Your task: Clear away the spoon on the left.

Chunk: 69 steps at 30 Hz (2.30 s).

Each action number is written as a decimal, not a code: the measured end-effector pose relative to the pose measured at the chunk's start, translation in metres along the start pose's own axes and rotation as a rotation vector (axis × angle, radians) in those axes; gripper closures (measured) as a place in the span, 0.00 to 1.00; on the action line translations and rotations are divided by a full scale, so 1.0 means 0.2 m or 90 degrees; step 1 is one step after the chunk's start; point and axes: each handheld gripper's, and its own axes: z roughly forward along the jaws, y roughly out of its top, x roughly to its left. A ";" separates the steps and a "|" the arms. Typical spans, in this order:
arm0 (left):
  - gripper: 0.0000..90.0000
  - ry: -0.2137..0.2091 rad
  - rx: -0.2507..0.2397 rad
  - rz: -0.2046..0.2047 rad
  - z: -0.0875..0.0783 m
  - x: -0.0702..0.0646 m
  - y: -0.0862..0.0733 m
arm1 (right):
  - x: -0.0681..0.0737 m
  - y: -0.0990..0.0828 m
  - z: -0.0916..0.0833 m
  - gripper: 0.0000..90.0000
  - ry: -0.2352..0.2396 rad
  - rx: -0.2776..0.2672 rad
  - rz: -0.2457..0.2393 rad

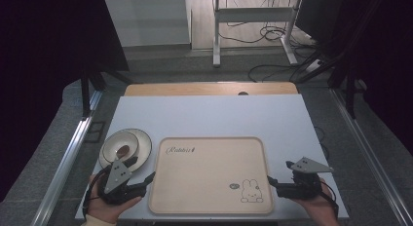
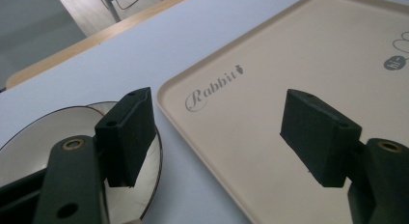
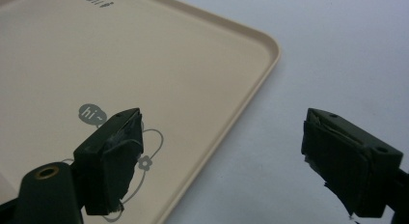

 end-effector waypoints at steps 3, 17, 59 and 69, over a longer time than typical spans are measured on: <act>0.31 0.007 0.000 -0.005 -0.01 0.01 -0.01 | 0.00 0.00 0.00 0.17 0.000 0.002 0.000; 0.31 0.036 -0.003 -0.023 -0.05 0.06 -0.04 | 0.00 0.00 0.00 0.17 -0.001 0.004 -0.001; 0.35 0.106 0.028 -0.072 -0.14 0.23 -0.24 | 0.00 0.00 0.01 0.17 -0.004 0.010 -0.003; 0.46 0.113 0.046 -0.063 -0.11 0.26 -0.27 | 0.00 0.00 0.01 0.17 -0.004 0.011 -0.004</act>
